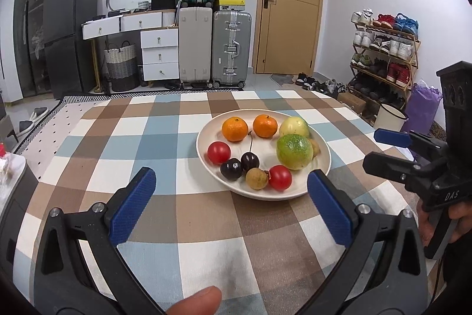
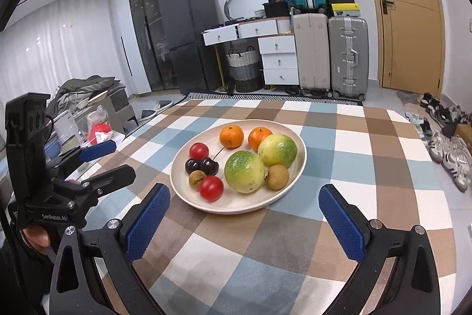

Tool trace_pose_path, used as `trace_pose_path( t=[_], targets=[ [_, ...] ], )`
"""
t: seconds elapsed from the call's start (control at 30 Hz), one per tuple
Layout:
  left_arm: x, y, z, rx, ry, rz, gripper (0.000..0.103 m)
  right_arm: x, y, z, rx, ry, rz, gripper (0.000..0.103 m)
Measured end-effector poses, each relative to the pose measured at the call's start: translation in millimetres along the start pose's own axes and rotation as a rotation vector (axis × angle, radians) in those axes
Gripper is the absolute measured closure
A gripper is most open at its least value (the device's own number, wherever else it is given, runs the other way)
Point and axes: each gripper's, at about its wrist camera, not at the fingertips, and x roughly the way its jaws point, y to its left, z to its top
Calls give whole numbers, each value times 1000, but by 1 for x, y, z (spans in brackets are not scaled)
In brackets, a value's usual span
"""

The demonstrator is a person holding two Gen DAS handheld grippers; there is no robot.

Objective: Organize fruits

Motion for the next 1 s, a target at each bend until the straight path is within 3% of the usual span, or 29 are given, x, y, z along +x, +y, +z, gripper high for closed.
trace_pose_path(
  t=[0.3,1.0],
  targets=[
    [5,3,-3,-13,-13,-13,1,-5,3,-4,-18,-103,-31,0],
    [9,2,-3,-2,-14,-19,1,-5,6,-4,-42,-111,-40,0]
  ],
)
